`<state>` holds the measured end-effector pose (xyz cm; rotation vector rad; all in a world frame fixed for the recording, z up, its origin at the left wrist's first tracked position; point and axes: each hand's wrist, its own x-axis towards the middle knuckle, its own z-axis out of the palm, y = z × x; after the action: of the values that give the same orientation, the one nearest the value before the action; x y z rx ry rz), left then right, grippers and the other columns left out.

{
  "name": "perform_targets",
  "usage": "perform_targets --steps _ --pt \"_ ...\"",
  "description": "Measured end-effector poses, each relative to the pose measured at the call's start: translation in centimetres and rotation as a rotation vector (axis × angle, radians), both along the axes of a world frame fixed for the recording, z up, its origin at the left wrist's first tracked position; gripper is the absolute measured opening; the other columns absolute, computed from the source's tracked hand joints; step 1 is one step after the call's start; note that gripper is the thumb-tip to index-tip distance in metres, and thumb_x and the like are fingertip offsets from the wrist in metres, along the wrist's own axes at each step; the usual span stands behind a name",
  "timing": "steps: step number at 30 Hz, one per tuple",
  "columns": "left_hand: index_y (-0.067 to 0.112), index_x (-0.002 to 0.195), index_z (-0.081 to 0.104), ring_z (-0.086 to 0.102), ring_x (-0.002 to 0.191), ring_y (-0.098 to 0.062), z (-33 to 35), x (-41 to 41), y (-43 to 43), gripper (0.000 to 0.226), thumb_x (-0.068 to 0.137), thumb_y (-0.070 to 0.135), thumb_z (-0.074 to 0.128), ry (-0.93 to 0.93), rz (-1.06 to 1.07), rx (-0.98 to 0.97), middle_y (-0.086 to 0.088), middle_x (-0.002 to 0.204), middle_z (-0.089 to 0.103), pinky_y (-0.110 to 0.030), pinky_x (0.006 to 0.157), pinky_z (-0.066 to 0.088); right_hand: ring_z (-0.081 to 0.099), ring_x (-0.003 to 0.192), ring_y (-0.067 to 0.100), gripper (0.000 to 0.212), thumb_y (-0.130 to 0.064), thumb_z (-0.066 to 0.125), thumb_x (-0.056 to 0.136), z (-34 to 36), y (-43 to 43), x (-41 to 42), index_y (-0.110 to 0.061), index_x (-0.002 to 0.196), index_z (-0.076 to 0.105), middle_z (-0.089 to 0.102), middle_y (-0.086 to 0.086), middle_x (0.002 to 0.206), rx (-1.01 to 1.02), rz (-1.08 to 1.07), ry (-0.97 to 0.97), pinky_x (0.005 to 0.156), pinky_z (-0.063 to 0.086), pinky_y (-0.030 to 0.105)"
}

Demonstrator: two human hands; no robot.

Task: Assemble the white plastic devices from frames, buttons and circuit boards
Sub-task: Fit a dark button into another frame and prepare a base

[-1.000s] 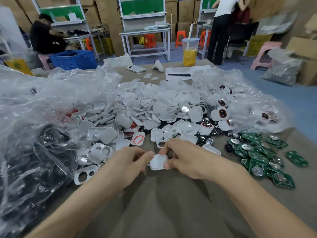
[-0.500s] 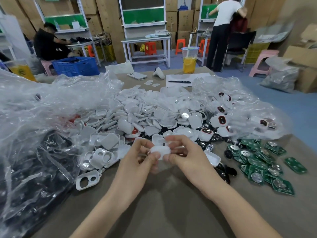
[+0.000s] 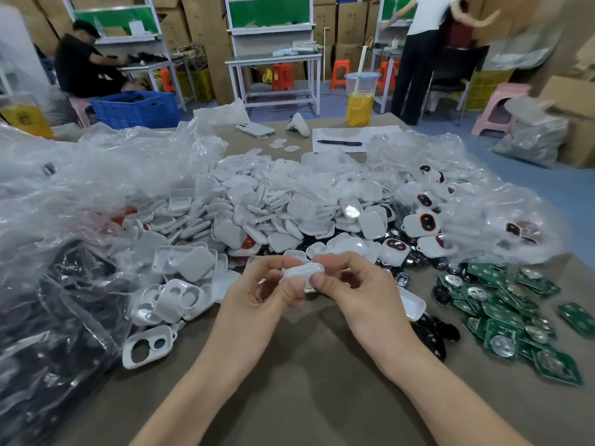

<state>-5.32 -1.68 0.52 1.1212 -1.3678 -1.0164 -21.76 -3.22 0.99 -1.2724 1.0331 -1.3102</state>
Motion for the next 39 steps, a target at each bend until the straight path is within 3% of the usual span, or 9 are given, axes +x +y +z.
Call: perform_targets --steps 4,10,16,21,25,27,32,34,39 --pt "0.031 0.099 0.072 0.075 0.088 -0.025 -0.04 0.05 0.02 0.025 0.083 0.049 0.072 0.004 -0.006 0.006 -0.004 0.096 0.074 -0.055 0.095 0.054 0.067 0.073 -0.003 0.019 -0.001 0.076 0.084 -0.07 0.07 0.04 -0.018 0.093 0.075 0.076 -0.01 0.079 0.0 0.006 -0.016 0.068 0.046 0.007" --pt "0.025 0.096 0.07 0.074 0.085 -0.025 -0.21 -0.03 0.02 0.014 0.086 0.034 0.07 0.014 0.014 0.0 -0.005 0.091 0.074 -0.056 0.093 0.054 0.066 0.073 -0.006 0.019 -0.002 0.077 0.082 -0.05 0.12 -0.03 -0.019 0.089 0.075 0.076 -0.012 0.08 0.003 0.007 -0.022 0.068 0.045 0.005" --pt "0.022 0.088 0.07 0.072 0.077 -0.023 -0.29 -0.38 -0.03 0.013 0.084 0.034 0.071 0.029 0.053 0.0 -0.005 0.084 0.074 -0.041 0.083 0.059 0.067 0.076 -0.006 0.019 -0.002 0.076 0.084 0.01 0.32 0.06 -0.02 0.088 0.075 0.077 -0.012 0.085 0.012 -0.006 0.028 0.072 0.045 0.005" --pt "0.017 0.099 0.072 0.071 0.069 -0.013 0.01 -0.7 0.08 0.019 0.087 0.031 0.068 0.038 0.088 -0.017 -0.001 0.083 0.075 -0.013 0.068 0.051 0.065 0.074 -0.005 0.017 -0.006 0.074 0.087 0.21 0.43 0.33 -0.023 0.09 0.073 0.075 -0.013 0.079 0.001 -0.024 0.035 0.07 0.044 0.005" --pt "0.024 0.11 0.071 0.073 0.077 -0.015 0.25 -0.66 0.19 0.023 0.088 0.03 0.07 0.018 0.021 0.017 0.002 0.096 0.076 -0.016 0.076 0.054 0.071 0.087 0.01 0.015 -0.017 0.074 0.088 0.17 0.27 0.08 -0.031 0.095 0.076 0.075 -0.007 0.087 0.026 -0.048 0.025 0.077 0.05 0.014" --pt "0.024 0.115 0.069 0.073 0.079 -0.015 0.23 -0.61 0.15 0.025 0.09 0.024 0.07 0.002 0.007 0.03 0.001 0.098 0.075 -0.02 0.078 0.056 0.071 0.082 0.012 0.016 -0.024 0.075 0.088 0.22 0.24 -0.05 -0.036 0.097 0.076 0.074 -0.01 0.086 0.043 -0.026 0.014 0.074 0.051 0.015" --pt "0.03 0.116 0.067 0.065 0.066 -0.014 0.13 -0.35 0.24 0.02 0.097 0.023 0.064 -0.084 0.033 0.01 -0.007 0.077 0.068 -0.024 0.066 0.053 0.071 0.071 0.013 0.019 -0.032 0.078 0.079 0.47 0.25 -0.08 -0.034 0.098 0.076 0.073 -0.008 0.082 0.08 0.074 -0.048 0.071 0.056 0.019" --pt "0.033 0.118 0.066 0.063 0.068 -0.013 0.08 -0.1 0.34 0.02 0.098 0.031 0.061 -0.126 0.015 0.009 -0.003 0.077 0.066 -0.028 0.068 0.054 0.07 0.07 0.014 0.021 -0.027 0.081 0.076 0.47 0.16 -0.18 -0.029 0.096 0.077 0.071 -0.006 0.08 0.104 0.097 -0.081 0.07 0.058 0.023" --pt "0.03 0.115 0.067 0.06 0.067 -0.004 0.09 -0.05 0.55 0.022 0.095 0.037 0.06 -0.117 -0.019 0.006 0.014 0.075 0.066 -0.016 0.065 0.048 0.07 0.069 0.016 0.017 -0.015 0.081 0.078 0.22 0.14 -0.37 -0.02 0.094 0.077 0.073 -0.003 0.082 0.155 0.116 -0.107 0.064 0.058 0.023"
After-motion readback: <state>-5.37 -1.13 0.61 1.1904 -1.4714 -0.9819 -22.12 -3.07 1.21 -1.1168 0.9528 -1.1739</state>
